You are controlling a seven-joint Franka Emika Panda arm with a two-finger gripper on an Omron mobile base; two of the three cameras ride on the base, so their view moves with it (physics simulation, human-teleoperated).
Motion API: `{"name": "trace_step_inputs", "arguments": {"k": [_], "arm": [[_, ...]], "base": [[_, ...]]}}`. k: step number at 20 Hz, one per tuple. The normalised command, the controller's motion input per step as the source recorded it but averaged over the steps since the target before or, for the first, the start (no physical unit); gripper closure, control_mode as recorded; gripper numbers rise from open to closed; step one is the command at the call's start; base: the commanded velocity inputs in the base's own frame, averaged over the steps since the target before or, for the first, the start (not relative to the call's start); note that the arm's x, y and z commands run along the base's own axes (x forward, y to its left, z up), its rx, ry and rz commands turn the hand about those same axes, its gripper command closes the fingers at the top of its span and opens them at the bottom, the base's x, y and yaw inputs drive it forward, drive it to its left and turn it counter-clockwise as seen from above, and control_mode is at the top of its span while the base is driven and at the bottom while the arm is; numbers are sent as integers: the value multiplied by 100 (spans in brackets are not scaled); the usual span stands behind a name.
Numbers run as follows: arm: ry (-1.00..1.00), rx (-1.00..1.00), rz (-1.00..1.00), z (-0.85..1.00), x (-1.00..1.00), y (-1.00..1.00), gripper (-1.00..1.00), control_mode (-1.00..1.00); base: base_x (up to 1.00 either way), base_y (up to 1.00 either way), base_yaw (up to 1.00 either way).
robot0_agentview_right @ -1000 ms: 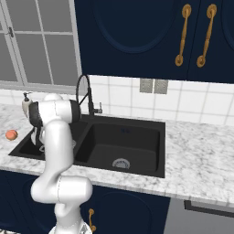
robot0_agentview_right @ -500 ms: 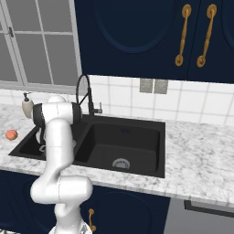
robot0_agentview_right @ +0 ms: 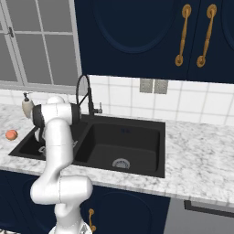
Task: Put the colander in the sink, put the peach, apple in the colander, and turn on the sink faucet and pour water over the colander.
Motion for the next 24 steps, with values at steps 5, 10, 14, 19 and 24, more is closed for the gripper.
{"name": "trace_step_inputs", "arguments": {"k": [5, 10, 14, 19, 24], "arm": [[-5, 0, 0, 63, -9, 0, -100, -100], [-6, 0, 0, 95, -39, 0, -100, -100], [-1, 0, 0, 89, -81, 10, -100, -100], [0, 0, 0, 76, -66, 38, -100, -100], [1, 0, 0, 66, -49, 64, -100, -100]], "base": [[0, 0, 0], [0, 0, 0], [0, 0, 0], [0, 0, 0], [0, 0, 0]]}}
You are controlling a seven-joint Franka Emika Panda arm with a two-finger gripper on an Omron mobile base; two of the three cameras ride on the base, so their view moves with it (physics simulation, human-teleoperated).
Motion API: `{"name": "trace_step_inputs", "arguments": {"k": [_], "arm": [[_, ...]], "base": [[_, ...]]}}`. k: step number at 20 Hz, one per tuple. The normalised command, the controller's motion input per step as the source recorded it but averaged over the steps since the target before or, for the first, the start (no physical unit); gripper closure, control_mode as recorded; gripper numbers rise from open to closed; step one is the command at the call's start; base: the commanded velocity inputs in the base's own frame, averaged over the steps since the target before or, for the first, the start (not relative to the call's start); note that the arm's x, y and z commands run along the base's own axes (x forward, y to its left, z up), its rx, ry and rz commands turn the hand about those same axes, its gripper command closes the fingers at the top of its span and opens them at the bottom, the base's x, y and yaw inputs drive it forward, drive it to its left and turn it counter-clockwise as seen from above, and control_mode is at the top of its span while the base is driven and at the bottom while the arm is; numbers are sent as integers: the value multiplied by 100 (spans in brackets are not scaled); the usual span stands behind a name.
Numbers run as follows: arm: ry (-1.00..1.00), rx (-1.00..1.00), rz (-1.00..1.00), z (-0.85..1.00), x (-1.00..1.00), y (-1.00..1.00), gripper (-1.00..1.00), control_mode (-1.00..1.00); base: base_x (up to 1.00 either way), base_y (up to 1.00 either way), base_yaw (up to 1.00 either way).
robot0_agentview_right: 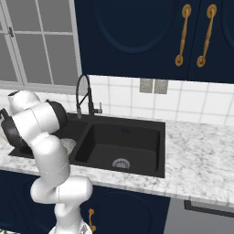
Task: Put the colander in the sink, put the peach, apple in the colander, and turn on the sink faucet and pour water over the colander.
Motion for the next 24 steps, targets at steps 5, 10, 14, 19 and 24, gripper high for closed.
{"name": "trace_step_inputs", "arguments": {"k": [5, 10, 14, 19, 24], "arm": [[7, 0, 0, 25, -28, 92, -100, -100], [0, 0, 0, 2, -1, 65, -100, -100], [0, 0, 0, 0, 0, 55, -100, -100], [0, 0, 0, 0, 3, 62, -100, -100], [-2, 0, 0, 0, 20, 34, -100, -100]], "base": [[0, 0, 0], [0, 0, 0], [0, 0, 0], [0, 0, 0], [0, 0, 0]]}}
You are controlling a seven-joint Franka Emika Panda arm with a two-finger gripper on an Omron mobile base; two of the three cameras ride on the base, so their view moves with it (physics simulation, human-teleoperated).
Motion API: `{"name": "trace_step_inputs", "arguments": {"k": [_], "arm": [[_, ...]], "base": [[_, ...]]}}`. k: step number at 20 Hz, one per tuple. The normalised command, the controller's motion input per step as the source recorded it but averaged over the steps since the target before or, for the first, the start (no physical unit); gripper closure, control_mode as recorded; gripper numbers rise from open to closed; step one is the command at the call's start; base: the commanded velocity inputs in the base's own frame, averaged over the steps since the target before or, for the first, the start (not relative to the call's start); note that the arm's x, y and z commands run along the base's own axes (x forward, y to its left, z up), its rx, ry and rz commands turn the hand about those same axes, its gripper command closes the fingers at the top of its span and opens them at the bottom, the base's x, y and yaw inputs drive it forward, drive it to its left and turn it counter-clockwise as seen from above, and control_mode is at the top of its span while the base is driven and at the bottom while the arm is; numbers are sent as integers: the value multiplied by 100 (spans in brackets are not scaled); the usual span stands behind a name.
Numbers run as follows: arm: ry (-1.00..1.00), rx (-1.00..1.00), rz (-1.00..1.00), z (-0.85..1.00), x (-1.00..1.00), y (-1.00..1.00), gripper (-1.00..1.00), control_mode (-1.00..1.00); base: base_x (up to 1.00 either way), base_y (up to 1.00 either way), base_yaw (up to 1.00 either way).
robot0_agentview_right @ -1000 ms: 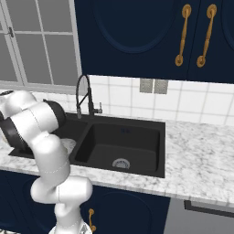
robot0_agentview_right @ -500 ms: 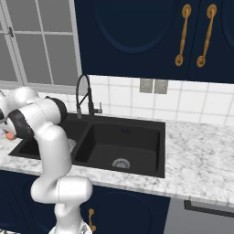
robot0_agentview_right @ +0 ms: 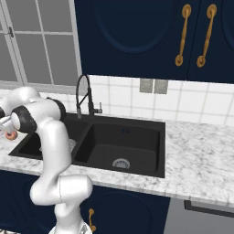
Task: Put the colander in the sink, put the peach, apple in the colander, and turn on the sink faucet and pour water over the colander.
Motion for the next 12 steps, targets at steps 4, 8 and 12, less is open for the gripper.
{"name": "trace_step_inputs", "arguments": {"k": [4, 8, 12], "arm": [[-5, -1, 0, -11, 21, 19, -100, -100], [-5, 0, 0, -15, 3, 1, -100, -100], [-4, 0, 3, -22, 0, -3, -100, -100]], "base": [[0, 0, 0], [0, 0, 0], [0, 0, 0]]}}
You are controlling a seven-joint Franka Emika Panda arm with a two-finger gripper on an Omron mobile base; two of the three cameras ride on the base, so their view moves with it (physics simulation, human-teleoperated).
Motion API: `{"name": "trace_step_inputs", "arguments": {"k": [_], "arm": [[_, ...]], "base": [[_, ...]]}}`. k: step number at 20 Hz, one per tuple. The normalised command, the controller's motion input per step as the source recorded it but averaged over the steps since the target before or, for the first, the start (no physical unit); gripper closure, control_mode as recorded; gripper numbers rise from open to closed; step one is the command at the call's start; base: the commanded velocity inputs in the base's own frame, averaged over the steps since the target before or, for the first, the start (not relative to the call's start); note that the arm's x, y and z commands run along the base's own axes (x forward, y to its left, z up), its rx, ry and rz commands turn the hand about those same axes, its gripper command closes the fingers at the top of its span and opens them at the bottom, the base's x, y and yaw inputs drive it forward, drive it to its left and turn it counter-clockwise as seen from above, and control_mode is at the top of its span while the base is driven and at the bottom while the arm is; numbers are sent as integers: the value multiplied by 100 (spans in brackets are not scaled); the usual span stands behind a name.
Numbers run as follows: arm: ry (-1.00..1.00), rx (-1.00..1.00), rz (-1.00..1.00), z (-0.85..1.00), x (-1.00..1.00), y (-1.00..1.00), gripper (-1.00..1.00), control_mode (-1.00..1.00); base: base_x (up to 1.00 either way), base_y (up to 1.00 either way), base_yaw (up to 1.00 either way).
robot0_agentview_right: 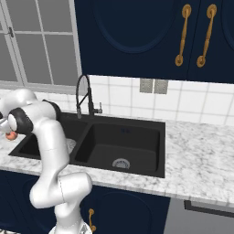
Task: Put the colander in the sink, put the peach, apple in the colander, and turn on the sink faucet and pour water over the colander.
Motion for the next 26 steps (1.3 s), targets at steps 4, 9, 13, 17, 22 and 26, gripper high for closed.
{"name": "trace_step_inputs", "arguments": {"k": [4, 9, 13, 17, 22, 26], "arm": [[-4, 0, 2, -15, 0, -21, -100, -100], [-1, 0, 0, -3, 0, -16, -100, -100], [0, 0, 0, 0, 10, -8, -100, -100], [0, 0, 0, 0, 15, -9, -100, -100], [0, 0, 0, -10, 7, 0, -100, -100], [0, 0, 0, -20, 0, 0, -100, -100]], "base": [[0, 0, 0], [0, 0, 0], [0, 0, 0], [0, 0, 0], [0, 0, 0], [0, 0, 0]]}}
